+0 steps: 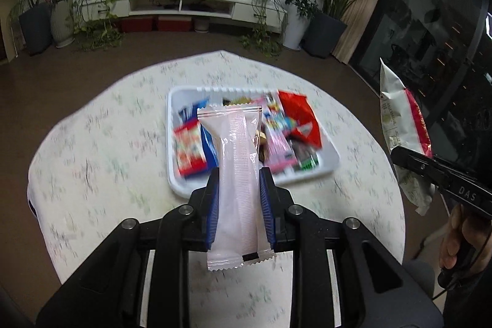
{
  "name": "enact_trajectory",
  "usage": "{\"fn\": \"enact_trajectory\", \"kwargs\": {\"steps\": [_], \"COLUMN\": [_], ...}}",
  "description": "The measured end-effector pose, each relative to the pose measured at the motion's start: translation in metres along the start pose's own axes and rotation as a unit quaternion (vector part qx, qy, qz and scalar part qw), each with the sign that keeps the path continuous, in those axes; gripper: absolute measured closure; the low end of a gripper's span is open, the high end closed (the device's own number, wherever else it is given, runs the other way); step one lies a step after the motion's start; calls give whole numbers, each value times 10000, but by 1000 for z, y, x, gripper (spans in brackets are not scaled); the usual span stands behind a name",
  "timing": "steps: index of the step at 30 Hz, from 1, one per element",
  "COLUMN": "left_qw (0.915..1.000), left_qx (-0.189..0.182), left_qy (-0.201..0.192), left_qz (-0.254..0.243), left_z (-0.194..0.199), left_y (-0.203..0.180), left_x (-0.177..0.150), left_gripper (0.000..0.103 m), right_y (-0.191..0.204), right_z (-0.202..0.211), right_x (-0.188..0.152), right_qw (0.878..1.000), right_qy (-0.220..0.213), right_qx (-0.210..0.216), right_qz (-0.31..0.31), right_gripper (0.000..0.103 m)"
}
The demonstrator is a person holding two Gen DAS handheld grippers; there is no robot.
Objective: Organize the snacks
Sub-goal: 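Carry both packets over the white tray and lower them in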
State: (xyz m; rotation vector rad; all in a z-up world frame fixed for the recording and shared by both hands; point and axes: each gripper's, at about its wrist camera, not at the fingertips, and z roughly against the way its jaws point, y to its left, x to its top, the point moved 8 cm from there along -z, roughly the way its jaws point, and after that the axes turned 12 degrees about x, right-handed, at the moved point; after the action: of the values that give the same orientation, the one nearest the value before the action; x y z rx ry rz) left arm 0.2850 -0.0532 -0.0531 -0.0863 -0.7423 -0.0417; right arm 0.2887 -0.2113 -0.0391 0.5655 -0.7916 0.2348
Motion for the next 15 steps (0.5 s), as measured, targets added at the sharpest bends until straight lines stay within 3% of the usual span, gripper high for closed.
{"fn": "enact_trajectory", "kwargs": {"steps": [4,8,15], "left_qw": [9999,9996,9983], "left_qx": [143,232,318], "left_qy": [-5,127,414], "left_qz": [39,-6,-260], "left_z": [-27,-68,-132], "left_y": [8,10,-1], "left_x": [35,59,63], "left_gripper": [81,81,81], "right_y": [-4,-15,-33], "right_z": [-38,-83,-140], "right_x": [33,46,42], "right_qw": [9997,9986,9952], "right_qy": [178,497,937], "right_qx": [25,-54,-221], "right_qz": [139,166,163], "right_gripper": [83,83,83]}}
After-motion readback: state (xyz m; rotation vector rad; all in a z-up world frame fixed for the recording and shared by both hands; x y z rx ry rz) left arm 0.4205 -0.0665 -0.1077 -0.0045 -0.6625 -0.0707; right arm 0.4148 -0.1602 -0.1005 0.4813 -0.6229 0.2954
